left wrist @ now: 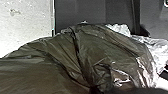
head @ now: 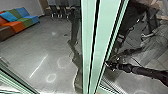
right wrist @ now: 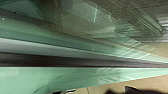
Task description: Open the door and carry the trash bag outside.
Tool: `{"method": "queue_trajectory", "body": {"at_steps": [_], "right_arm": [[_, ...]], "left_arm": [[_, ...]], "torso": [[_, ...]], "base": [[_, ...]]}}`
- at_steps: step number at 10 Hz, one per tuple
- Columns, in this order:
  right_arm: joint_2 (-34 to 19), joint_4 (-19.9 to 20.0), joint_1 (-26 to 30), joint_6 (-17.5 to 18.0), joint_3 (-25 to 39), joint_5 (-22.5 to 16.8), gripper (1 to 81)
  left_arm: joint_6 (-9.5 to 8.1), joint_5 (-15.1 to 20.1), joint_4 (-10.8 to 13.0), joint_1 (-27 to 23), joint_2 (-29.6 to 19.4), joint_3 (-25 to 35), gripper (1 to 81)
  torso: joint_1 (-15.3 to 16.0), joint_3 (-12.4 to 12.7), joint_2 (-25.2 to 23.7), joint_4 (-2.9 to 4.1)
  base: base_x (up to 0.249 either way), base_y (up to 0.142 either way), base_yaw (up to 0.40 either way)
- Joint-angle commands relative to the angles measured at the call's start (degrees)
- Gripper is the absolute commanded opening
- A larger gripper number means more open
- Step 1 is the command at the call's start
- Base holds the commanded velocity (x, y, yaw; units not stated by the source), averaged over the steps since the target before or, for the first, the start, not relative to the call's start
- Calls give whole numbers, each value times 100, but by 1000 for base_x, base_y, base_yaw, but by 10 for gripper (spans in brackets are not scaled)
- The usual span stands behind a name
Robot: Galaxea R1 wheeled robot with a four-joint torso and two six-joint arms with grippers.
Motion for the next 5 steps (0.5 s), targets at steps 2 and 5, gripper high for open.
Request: {"method": "queue_trajectory", "body": {"at_steps": [2, 5], "right_arm": [[-535, -16, 580, 55, 108, -735, 811], [-985, -16, 677, 64, 566, -735, 811]], "left_arm": [[0, 498, -38, -90, -50, 4, 10], [0, 498, -29, -90, -32, -14, 10]], "torso": [[6, -2, 5, 0], [22, -9, 15, 4]], "base": [[0, 0, 0], [0, 0, 0]]}}
